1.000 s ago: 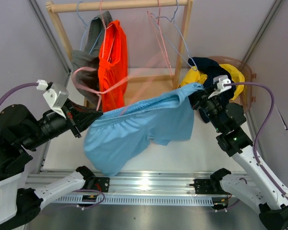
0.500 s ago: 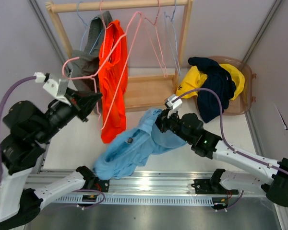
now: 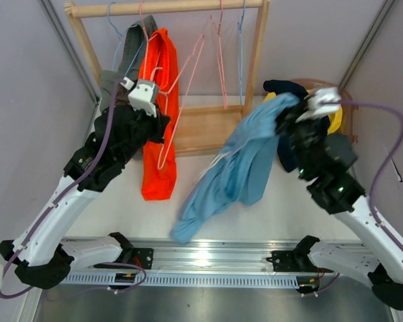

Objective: Remove the shorts from the hanger

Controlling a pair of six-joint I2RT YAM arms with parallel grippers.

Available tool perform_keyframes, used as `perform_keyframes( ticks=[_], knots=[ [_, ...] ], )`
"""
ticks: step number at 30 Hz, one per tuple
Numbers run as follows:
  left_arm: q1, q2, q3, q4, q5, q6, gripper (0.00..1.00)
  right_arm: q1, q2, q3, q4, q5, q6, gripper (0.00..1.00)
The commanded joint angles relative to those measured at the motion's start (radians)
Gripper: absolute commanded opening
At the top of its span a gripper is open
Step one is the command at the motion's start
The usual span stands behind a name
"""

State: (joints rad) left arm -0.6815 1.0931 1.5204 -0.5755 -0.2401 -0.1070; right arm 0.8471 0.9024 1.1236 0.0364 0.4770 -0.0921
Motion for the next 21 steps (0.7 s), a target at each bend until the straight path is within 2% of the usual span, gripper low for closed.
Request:
perform_keyframes(
  ticks=[1, 6, 7, 11, 16, 19, 21],
  knots=[
    [0.002, -0.044, -0.038, -0.017, 0.008, -0.043, 0.00, -0.184, 0.052, 0.285, 0.054, 0.074, -0.081, 0.00],
    [0.002, -0.090, -0.095, -0.057, -0.001, -0.056, 0.00, -0.388, 0.212, 0.490, 0.153, 0.066, -0.135, 0.00],
    [0.002, -0.093, -0.112, -0.060, 0.005, -0.059, 0.00, -0.486, 0.246, 0.524, 0.164, 0.045, -0.121, 0.00],
    [0.002, -0.091, -0.163, -0.038, 0.022, -0.077, 0.00, -0.733, 0.433, 0.728, 0.132, -0.096, 0.041, 0.00],
    [0.002, -0.047, -0.158, -0.021, 0.021, -0.074, 0.00, -0.880, 0.626, 0.789, 0.350, -0.112, 0.140, 0.00],
    [0.007, -0.013, -0.141, -0.001, 0.012, -0.068, 0.00, -0.928, 0.739, 0.852, 0.304, -0.115, 0.149, 0.00],
    [0.029, 0.025, -0.128, 0.018, 0.021, -0.069, 0.00, -0.939, 0.757, 0.816, 0.269, -0.094, 0.169, 0.00]
  ],
)
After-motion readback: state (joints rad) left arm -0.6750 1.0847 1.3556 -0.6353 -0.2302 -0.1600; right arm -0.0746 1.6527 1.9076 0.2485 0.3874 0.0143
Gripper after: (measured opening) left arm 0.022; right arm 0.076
